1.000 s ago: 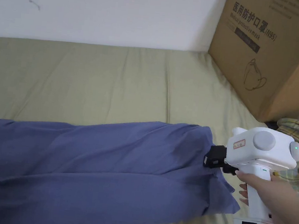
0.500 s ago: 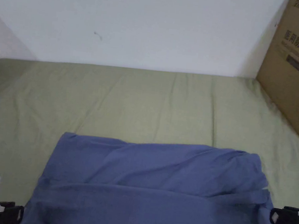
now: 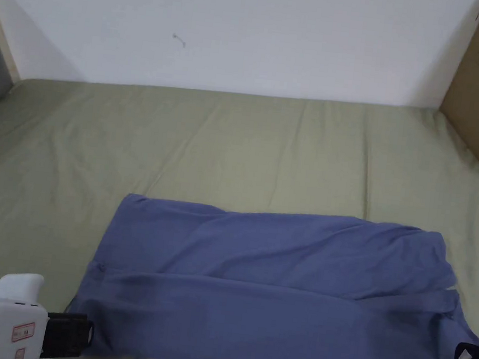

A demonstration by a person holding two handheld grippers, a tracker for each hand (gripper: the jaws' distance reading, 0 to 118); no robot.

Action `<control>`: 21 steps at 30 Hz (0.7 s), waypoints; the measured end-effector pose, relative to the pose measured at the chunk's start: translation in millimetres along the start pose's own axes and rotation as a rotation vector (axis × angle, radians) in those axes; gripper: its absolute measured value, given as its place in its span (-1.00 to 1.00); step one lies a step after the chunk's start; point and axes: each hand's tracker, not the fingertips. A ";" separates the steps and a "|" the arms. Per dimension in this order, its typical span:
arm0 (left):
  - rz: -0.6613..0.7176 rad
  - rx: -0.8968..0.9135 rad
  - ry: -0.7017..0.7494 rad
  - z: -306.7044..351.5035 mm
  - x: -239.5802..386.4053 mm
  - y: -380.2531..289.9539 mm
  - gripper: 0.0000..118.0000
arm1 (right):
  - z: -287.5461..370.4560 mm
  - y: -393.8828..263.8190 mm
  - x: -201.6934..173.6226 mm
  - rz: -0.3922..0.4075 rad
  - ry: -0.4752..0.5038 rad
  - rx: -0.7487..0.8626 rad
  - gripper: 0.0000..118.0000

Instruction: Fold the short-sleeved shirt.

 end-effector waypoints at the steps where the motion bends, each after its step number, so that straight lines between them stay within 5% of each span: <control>1: -0.010 -0.027 0.015 -13.3 11.7 -6.1 0.91 | -1.3 -0.6 0.1 0.007 -0.006 -0.006 -1.00; 5: -0.090 -0.063 0.033 -25.2 22.8 -5.4 0.55 | -7.1 -0.5 6.6 0.036 -0.056 -0.008 -1.00; 6: -0.102 -0.020 -0.002 -18.5 22.7 -4.3 0.10 | -13.5 1.7 18.7 0.033 -0.061 -0.006 -1.00; 7: -0.110 0.025 -0.012 -10.2 23.4 -3.1 -0.76 | -14.4 2.9 22.0 0.031 -0.067 -0.004 -1.00; 8: -0.116 0.061 -0.021 -3.3 23.2 -1.1 -0.93 | -15.3 4.0 25.0 0.031 -0.073 -0.002 -1.00; 10: -0.065 0.063 -0.068 22.9 34.3 -1.6 -0.93 | -18.7 6.9 37.3 0.015 -0.082 0.006 -0.95; 13: -0.066 0.067 -0.072 26.2 27.2 6.8 -0.93 | -29.2 15.0 50.2 -0.044 -0.075 -0.008 -0.07; 14: -0.061 0.069 -0.080 27.8 25.1 9.1 -0.93 | -37.0 17.7 56.5 -0.067 -0.073 -0.029 -0.07; 15: -0.059 0.067 -0.085 29.5 24.0 11.1 -0.93 | -45.4 20.0 60.9 -0.092 -0.056 -0.080 0.56; 16: -0.058 0.063 -0.091 30.7 23.0 12.7 -0.93 | -51.1 22.3 65.1 -0.134 -0.038 -0.077 0.77; 21: -0.061 0.060 -0.086 28.9 26.2 8.2 -0.93 | -89.3 29.1 71.7 -0.142 -0.068 -0.203 0.76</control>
